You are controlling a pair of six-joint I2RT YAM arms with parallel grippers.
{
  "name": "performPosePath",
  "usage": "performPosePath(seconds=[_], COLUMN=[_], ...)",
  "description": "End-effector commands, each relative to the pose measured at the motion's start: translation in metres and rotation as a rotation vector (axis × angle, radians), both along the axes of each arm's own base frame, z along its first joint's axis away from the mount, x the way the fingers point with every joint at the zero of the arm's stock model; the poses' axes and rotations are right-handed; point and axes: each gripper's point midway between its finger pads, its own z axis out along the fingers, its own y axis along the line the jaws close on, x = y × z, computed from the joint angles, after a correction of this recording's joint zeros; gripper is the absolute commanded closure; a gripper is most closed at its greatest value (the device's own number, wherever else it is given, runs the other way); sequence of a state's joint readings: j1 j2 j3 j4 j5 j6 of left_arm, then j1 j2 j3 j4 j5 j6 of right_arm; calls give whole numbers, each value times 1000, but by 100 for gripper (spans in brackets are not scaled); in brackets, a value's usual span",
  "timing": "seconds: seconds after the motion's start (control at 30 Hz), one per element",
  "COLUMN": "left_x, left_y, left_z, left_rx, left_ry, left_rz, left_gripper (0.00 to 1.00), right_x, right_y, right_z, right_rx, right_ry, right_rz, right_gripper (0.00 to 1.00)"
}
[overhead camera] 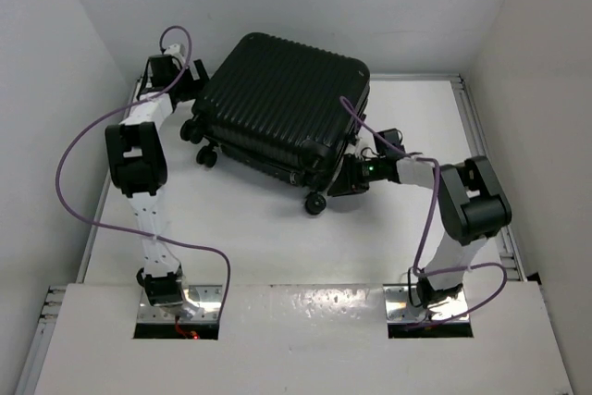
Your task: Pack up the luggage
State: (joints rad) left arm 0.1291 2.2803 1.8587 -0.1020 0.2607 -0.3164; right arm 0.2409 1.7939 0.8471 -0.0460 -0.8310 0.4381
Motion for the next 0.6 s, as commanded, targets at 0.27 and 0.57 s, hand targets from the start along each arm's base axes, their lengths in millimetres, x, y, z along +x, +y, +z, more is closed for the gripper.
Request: performPosePath(seconds=[0.27, 0.57], left_x=[-68, -208], left_y=[57, -112], left_z=[221, 195], left_rx=[337, 337], left_ry=[-394, -271], left_rz=[108, -542], left_gripper=[0, 0], right_x=[5, 70], right_y=[21, -71], right_z=[108, 127], right_rx=[80, -96], right_ry=[-632, -665], right_rz=[83, -236], right_gripper=[71, 42])
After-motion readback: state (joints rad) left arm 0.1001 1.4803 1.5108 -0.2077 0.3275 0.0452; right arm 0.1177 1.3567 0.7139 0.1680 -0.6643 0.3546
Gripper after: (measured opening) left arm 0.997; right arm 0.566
